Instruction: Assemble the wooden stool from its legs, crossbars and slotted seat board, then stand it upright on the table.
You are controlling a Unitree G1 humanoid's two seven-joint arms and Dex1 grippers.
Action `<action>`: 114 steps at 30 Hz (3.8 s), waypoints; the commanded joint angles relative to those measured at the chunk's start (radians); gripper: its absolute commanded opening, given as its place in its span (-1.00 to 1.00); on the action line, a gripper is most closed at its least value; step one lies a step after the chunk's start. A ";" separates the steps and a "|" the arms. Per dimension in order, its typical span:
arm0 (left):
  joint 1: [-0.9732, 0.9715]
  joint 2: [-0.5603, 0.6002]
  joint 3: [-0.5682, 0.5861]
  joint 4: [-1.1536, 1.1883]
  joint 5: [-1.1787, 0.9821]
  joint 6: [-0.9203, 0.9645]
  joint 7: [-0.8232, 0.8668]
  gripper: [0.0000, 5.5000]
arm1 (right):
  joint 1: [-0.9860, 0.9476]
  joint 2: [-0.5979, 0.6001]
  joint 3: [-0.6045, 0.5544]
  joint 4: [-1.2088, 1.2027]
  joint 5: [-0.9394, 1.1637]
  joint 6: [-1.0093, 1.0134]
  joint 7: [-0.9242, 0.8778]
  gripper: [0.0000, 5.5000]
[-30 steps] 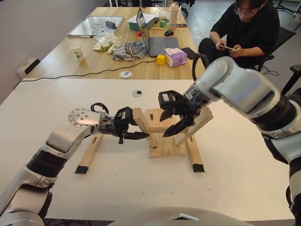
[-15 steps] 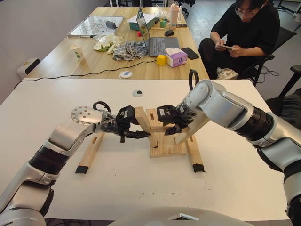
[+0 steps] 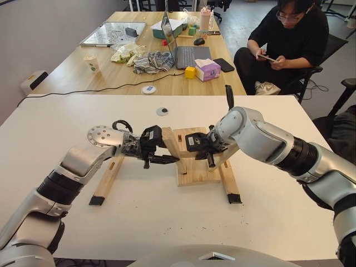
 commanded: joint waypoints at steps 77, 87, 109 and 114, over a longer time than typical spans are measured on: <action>0.288 -0.117 0.488 -0.096 -0.076 0.386 0.297 0.37 | 1.001 0.302 -0.972 -0.111 0.428 -0.269 -0.610 -0.07; 0.236 -0.083 0.491 -0.009 -0.042 0.359 0.260 0.37 | 0.899 0.105 -0.869 0.299 0.369 -0.761 -0.035 -0.49; 0.064 -0.332 0.502 0.593 0.208 -0.289 0.360 0.37 | 0.339 0.119 -0.784 1.024 0.173 -1.132 0.287 -0.06; -0.001 -0.289 0.364 0.952 0.517 -0.578 0.555 0.37 | 0.591 0.014 -0.662 0.621 0.067 -1.095 0.302 -0.06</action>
